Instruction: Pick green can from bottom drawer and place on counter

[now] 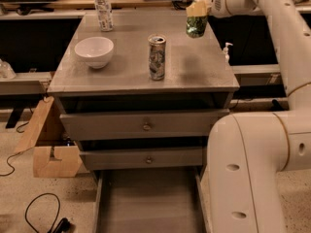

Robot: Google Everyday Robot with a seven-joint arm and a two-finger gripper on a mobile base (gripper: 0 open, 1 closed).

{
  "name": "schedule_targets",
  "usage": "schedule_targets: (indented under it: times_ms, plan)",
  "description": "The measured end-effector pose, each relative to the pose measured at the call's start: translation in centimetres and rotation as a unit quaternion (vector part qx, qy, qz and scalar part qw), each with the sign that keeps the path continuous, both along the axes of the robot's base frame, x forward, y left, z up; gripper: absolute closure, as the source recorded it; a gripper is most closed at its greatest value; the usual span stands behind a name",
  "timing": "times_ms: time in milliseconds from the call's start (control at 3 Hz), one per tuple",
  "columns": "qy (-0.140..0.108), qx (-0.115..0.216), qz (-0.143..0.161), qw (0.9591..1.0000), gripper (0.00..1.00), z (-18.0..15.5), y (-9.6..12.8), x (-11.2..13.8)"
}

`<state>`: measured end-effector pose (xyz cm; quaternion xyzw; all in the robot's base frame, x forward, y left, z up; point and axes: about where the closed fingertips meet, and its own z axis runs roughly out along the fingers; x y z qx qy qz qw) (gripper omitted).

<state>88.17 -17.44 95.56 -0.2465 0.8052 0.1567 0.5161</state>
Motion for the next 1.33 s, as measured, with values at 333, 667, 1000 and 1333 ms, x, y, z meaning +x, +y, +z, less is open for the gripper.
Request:
schedule_targets:
  times_ms: [333,667,1000,1333]
  plan:
    - [0.02,-0.002,-0.023,0.9995,1.0,-2.3,1.9,2.1]
    - [0.031,-0.008,-0.041,0.9986,0.97,-4.7,3.3,4.0]
    - [0.032,-0.008,-0.039,0.9987,0.74,-4.9,3.5,4.0]
    - [0.035,-0.008,-0.037,0.9987,0.43,-5.4,3.8,4.2]
